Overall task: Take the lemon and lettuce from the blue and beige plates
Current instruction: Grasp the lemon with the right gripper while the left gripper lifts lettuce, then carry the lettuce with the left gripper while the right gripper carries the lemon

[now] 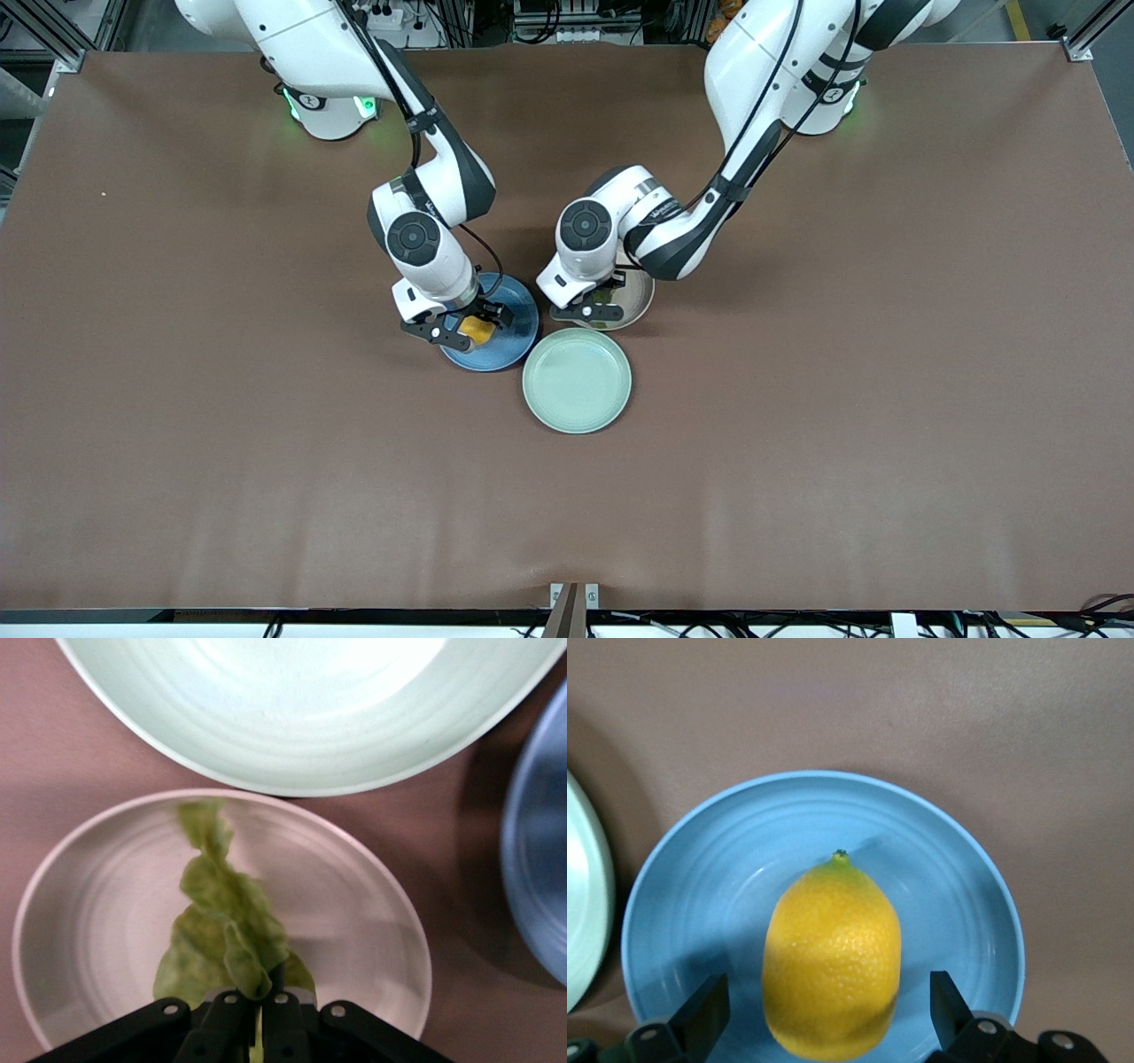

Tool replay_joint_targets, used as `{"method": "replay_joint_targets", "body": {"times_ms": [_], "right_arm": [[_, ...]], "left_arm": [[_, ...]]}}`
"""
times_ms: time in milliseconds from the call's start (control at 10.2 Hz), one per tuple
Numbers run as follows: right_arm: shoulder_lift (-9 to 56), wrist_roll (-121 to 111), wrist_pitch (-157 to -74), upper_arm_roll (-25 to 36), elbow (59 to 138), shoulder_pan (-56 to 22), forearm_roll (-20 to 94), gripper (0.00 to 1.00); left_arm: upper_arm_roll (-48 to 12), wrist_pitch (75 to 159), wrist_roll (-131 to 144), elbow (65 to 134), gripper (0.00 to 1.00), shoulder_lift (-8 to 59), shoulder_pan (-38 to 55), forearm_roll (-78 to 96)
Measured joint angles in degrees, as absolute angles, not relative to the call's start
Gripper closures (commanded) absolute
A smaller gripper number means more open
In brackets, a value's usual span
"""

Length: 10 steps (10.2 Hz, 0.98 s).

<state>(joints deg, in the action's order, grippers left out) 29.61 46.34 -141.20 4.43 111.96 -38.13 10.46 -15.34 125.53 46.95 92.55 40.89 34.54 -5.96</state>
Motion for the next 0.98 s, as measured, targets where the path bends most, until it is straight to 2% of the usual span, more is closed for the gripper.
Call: {"method": "replay_joint_targets", "body": {"times_ms": [588, 686, 784, 979], "right_arm": [[33.1, 47.3, -145.2, 4.5, 112.0, -38.7, 10.5, 0.01], [33.4, 47.4, -145.4, 4.5, 112.0, -38.8, 10.5, 0.12], [33.6, 47.4, -145.4, 4.5, 112.0, -38.8, 10.5, 0.29], [33.6, 47.8, -145.4, 4.6, 111.9, -38.8, 10.5, 0.42]], "left_arm": [[-14.8, 123.5, 47.2, 92.2, 1.00, 33.2, 30.9, -6.0], [-14.7, 123.5, 46.8, 92.2, 1.00, 32.2, 29.0, -6.0], [-14.7, 123.5, 45.5, 92.2, 1.00, 31.3, 27.0, -6.0], [-14.6, 123.5, 40.8, 92.2, 1.00, 29.9, 22.8, -6.0]]}}
